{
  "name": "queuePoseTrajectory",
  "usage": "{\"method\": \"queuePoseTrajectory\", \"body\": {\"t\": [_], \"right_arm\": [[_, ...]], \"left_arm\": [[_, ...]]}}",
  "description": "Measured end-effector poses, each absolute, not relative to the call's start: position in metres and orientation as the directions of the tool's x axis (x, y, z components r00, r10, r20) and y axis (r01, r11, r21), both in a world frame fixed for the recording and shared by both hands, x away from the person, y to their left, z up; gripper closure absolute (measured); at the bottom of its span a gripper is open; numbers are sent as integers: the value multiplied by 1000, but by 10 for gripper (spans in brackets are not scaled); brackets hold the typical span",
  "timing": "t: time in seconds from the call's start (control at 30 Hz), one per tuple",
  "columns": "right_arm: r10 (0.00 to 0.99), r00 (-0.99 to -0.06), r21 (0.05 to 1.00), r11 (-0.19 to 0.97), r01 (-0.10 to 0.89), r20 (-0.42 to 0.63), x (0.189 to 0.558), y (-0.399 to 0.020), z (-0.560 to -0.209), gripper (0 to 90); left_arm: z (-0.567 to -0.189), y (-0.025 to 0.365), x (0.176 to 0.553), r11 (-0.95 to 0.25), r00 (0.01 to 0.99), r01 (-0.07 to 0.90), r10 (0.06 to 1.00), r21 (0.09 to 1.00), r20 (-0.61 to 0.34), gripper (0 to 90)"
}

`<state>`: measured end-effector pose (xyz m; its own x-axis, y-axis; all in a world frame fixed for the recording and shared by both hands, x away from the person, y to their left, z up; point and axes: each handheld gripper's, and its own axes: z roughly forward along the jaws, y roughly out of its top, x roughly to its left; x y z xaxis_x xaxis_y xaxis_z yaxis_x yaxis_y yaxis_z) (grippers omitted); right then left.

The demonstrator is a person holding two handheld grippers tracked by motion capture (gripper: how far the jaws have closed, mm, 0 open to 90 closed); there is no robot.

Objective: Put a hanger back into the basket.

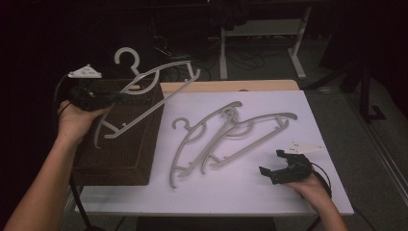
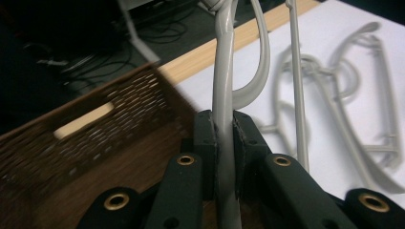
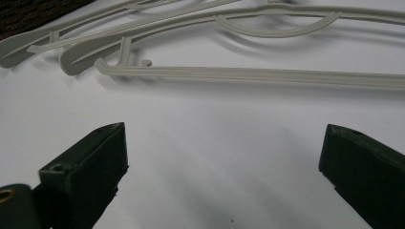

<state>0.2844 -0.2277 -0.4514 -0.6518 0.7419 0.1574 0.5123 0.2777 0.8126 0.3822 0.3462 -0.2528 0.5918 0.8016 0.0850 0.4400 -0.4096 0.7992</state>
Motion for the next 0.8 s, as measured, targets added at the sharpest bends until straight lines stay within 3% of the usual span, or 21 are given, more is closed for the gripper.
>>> {"method": "queuePoseTrajectory", "body": {"t": [0.47, 0.8], "right_arm": [[746, -647, 812, 275, 514, 157, 285, -227, -451, 22], [748, -644, 811, 275, 516, 157, 285, -227, -451, 21]], "left_arm": [[-280, 435, 376, -349, 434, 531, 895, 772, 105, 824], [-320, 436, 390, -379, 423, 610, 899, 696, 118, 824]]}}
